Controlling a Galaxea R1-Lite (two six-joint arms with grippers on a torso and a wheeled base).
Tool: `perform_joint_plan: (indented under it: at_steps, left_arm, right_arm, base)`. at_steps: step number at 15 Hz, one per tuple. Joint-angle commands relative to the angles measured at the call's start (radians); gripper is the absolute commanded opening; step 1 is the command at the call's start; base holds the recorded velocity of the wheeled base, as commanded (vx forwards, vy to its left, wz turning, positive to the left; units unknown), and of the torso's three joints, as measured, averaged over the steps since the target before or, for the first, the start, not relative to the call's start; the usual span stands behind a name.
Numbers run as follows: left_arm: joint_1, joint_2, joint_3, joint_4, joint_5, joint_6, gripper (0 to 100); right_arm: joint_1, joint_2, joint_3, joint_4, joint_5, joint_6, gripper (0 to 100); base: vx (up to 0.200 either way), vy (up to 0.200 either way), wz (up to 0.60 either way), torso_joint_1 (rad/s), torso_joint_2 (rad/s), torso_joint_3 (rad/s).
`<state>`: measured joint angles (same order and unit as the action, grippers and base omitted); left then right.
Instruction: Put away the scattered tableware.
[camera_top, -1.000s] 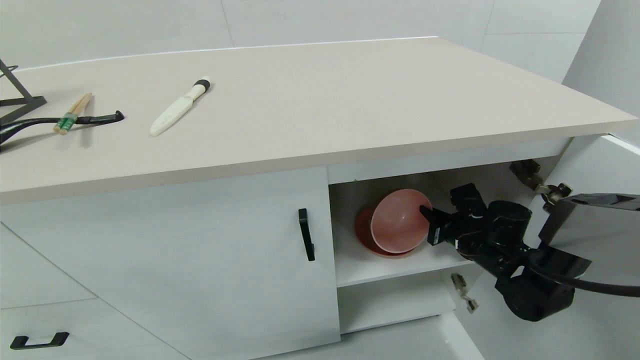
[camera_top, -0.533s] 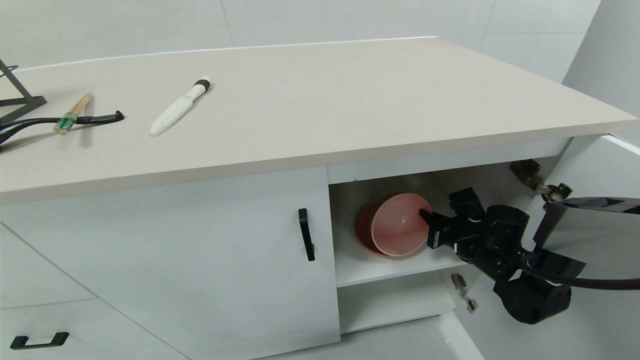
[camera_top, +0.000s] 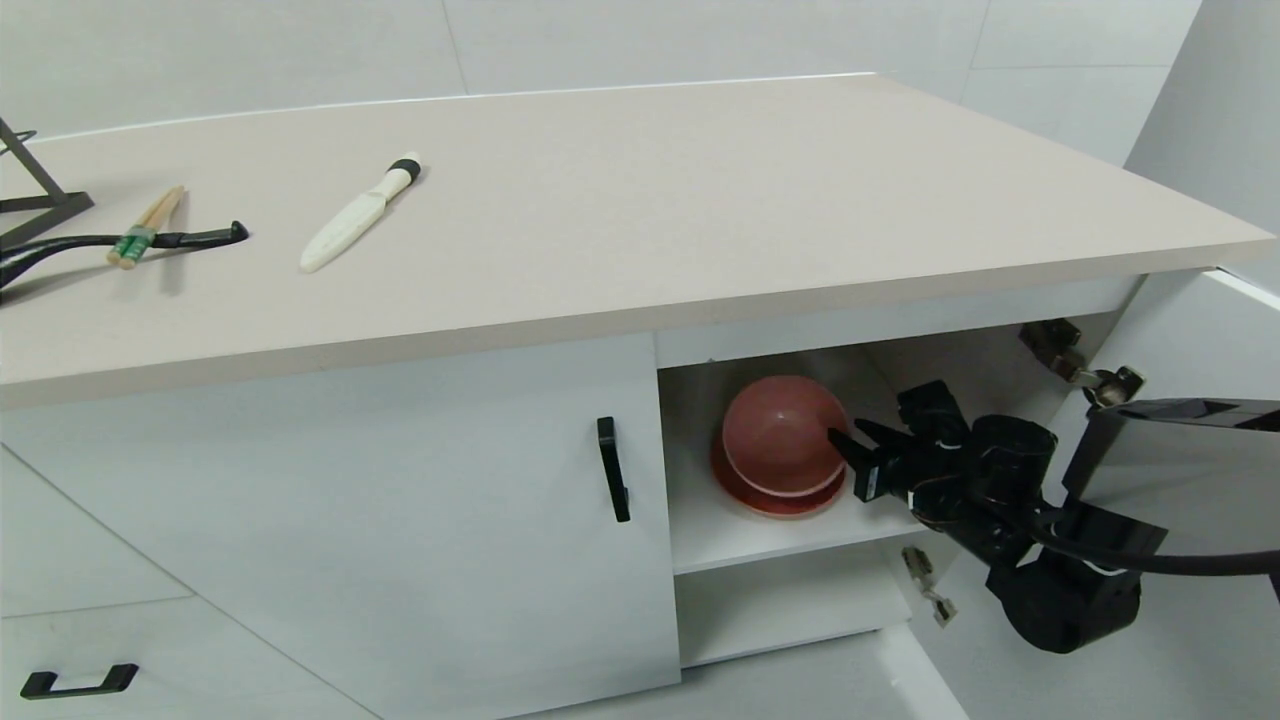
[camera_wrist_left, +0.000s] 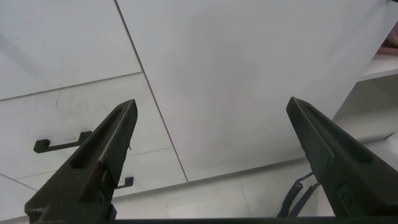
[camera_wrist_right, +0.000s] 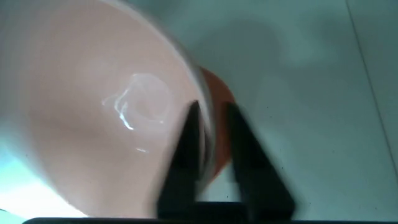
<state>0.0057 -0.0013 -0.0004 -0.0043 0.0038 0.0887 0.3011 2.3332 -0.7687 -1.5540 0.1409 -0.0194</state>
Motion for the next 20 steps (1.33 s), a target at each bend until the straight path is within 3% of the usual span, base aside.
perform_joint_plan:
  at_steps: [1, 9, 12, 15, 16, 18, 20]
  left_arm:
    - [0.0, 0.001, 0.0, 0.0, 0.001, 0.0, 100]
    - [0.0, 0.001, 0.0, 0.0, 0.001, 0.0, 100]
    - [0.0, 0.001, 0.0, 0.0, 0.001, 0.003, 100]
    - [0.002, 0.001, 0.0, 0.0, -0.005, 0.006, 100]
    - [0.0, 0.001, 0.0, 0.0, -0.005, 0.006, 100]
    - [0.0, 0.001, 0.0, 0.001, -0.002, -0.01, 100]
    - [0.0, 0.001, 0.0, 0.001, -0.001, -0.101, 100]
  right_arm:
    - [0.001, 0.0, 0.003, 0.0, 0.0, -0.001, 100]
    - [0.084, -0.123, 0.126, -0.017, 0.006, -0.01, 100]
    - [0.141, -0.27, 0.29, -0.017, 0.005, -0.077, 100]
    - [0.161, -0.492, 0.546, -0.017, 0.006, -0.102, 100]
    - [0.161, -0.515, 0.566, -0.017, 0.006, -0.102, 100]
    - [0.162, -0.663, 0.655, -0.017, 0.006, -0.105, 100]
    - [0.159, -0.847, 0.769, -0.017, -0.003, -0.103, 100]
  base:
    - [0.0, 0.0, 0.0, 0.0, 0.0, 0.0]
    - [0.0, 0.0, 0.0, 0.0, 0.0, 0.0]
    - [0.0, 0.0, 0.0, 0.0, 0.0, 0.0]
    - [0.0, 0.0, 0.0, 0.0, 0.0, 0.0]
    - [0.0, 0.0, 0.0, 0.0, 0.0, 0.0]
    - [0.0, 0.0, 0.0, 0.0, 0.0, 0.0]
    - [0.0, 0.0, 0.0, 0.0, 0.0, 0.0]
